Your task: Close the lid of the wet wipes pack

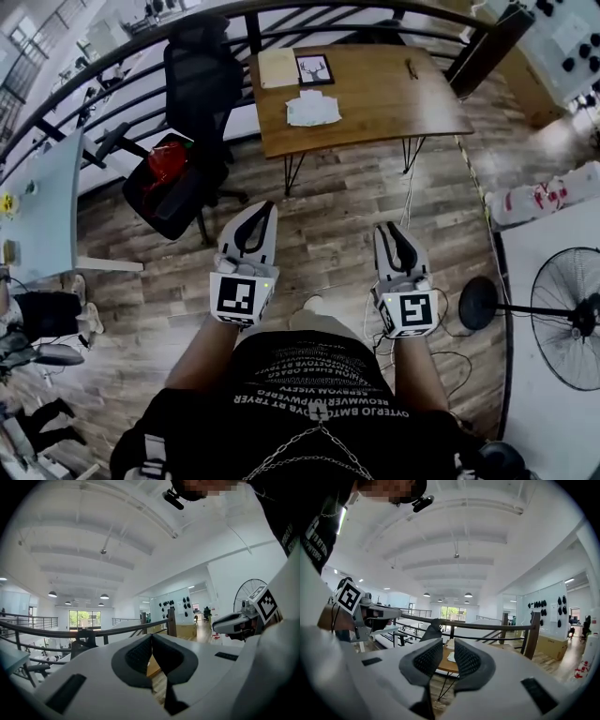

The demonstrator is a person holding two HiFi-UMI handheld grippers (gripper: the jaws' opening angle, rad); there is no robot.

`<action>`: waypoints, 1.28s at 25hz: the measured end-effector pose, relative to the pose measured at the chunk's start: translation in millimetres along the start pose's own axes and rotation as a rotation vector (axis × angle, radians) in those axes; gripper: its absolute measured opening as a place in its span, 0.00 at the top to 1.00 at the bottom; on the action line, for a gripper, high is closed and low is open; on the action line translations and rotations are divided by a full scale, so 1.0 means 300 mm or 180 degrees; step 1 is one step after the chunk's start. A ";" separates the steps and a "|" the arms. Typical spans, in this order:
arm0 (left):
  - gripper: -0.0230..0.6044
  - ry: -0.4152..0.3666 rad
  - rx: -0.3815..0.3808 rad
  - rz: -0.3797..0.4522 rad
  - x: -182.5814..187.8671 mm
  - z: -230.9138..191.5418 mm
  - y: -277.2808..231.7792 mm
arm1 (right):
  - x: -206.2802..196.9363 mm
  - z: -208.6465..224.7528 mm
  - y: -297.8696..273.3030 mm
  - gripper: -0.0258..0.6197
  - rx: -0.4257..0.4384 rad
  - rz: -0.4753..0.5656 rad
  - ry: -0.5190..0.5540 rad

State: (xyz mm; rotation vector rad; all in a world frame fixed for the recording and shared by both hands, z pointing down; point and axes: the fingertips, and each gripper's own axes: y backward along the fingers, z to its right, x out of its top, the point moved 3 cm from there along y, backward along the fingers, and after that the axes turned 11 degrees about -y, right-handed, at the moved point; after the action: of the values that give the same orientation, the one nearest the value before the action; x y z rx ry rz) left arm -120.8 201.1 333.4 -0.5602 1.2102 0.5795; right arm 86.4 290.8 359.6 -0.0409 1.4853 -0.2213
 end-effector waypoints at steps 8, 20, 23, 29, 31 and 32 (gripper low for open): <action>0.92 0.0007 0.0224 0.0004 0.022 0.023 -0.079 | 0.033 0.168 -0.047 0.83 0.0069 0.0038 -0.0061; 0.92 -0.0022 0.0266 -0.0050 0.027 0.039 -0.054 | -0.006 0.177 -0.020 0.83 0.0101 0.0024 -0.0190; 0.92 -0.0061 0.0205 -0.0046 0.024 0.054 -0.048 | -0.010 0.170 -0.008 0.83 0.0088 0.0031 -0.0183; 0.92 -0.0094 0.0116 -0.0092 0.004 0.054 -0.041 | -0.006 0.165 -0.005 0.83 0.0033 0.0050 -0.0189; 0.92 -0.0084 0.0104 -0.0115 -0.008 0.052 -0.038 | -0.012 0.155 -0.010 0.83 0.0044 0.0028 -0.0184; 0.92 -0.0076 0.0102 -0.0126 -0.016 0.050 -0.036 | -0.017 0.148 -0.014 0.83 0.0054 0.0011 -0.0178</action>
State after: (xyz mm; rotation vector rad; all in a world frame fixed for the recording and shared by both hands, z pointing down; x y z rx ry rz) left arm -104.4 202.9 342.9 -0.5476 1.1815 0.5309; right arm 129.5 282.7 369.3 -0.0308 1.4275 -0.2283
